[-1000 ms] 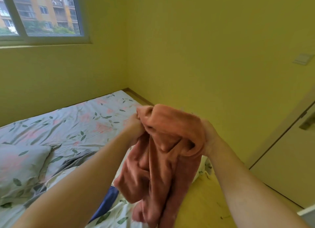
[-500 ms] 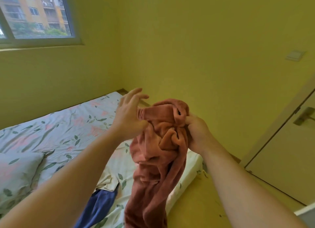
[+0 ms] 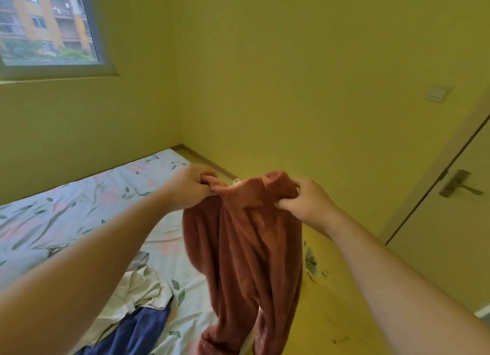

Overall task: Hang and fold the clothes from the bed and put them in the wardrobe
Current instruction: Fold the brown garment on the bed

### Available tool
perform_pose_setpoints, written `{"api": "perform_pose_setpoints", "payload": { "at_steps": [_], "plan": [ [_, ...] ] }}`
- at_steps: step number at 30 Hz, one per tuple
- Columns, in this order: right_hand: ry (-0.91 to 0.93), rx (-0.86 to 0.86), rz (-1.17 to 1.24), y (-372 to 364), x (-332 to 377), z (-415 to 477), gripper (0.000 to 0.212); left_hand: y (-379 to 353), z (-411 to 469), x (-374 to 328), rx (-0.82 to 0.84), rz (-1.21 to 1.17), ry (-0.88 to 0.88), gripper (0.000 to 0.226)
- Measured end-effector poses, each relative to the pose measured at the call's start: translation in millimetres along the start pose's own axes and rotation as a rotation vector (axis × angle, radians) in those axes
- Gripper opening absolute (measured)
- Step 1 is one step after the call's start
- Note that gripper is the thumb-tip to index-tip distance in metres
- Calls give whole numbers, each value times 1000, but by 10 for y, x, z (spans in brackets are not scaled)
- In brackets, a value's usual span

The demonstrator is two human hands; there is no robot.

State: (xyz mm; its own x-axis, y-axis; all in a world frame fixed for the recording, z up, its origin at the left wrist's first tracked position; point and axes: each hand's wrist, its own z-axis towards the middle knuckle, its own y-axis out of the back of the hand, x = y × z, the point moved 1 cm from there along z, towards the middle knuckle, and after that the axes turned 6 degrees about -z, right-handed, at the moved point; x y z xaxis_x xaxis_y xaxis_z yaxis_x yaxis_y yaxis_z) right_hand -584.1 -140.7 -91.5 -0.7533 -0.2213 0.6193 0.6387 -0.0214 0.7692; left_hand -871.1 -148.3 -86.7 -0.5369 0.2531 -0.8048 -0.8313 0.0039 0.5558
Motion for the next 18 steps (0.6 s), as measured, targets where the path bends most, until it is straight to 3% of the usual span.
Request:
{"api": "perform_pose_setpoints", "payload": {
  "at_steps": [3,4,5,7,8,10,12,15,18],
  "plan": [
    [100,177,62,-44,102,-35,90,20,52,-470,72,224,-170,14],
    [124,273,124,-88,168,-61,97,-4,78,-582,66,268,-206,13],
    [150,359,168,-136,215,-85,87,-22,104,-675,50,295,-237,9],
    [128,460,153,-201,280,-115,39,1,160,-794,27,330,-270,4],
    [121,498,132,-201,300,-130,27,50,189,-809,34,346,-268,6],
    [78,554,92,-139,265,-109,20,179,224,-744,120,407,-217,20],
    [67,558,20,14,239,-74,17,287,198,-547,314,538,-123,33],
    [114,529,-227,298,230,5,4,294,22,-83,629,801,24,34],
    [198,573,-526,420,321,51,33,303,-62,241,693,992,89,31]
  ]
}}
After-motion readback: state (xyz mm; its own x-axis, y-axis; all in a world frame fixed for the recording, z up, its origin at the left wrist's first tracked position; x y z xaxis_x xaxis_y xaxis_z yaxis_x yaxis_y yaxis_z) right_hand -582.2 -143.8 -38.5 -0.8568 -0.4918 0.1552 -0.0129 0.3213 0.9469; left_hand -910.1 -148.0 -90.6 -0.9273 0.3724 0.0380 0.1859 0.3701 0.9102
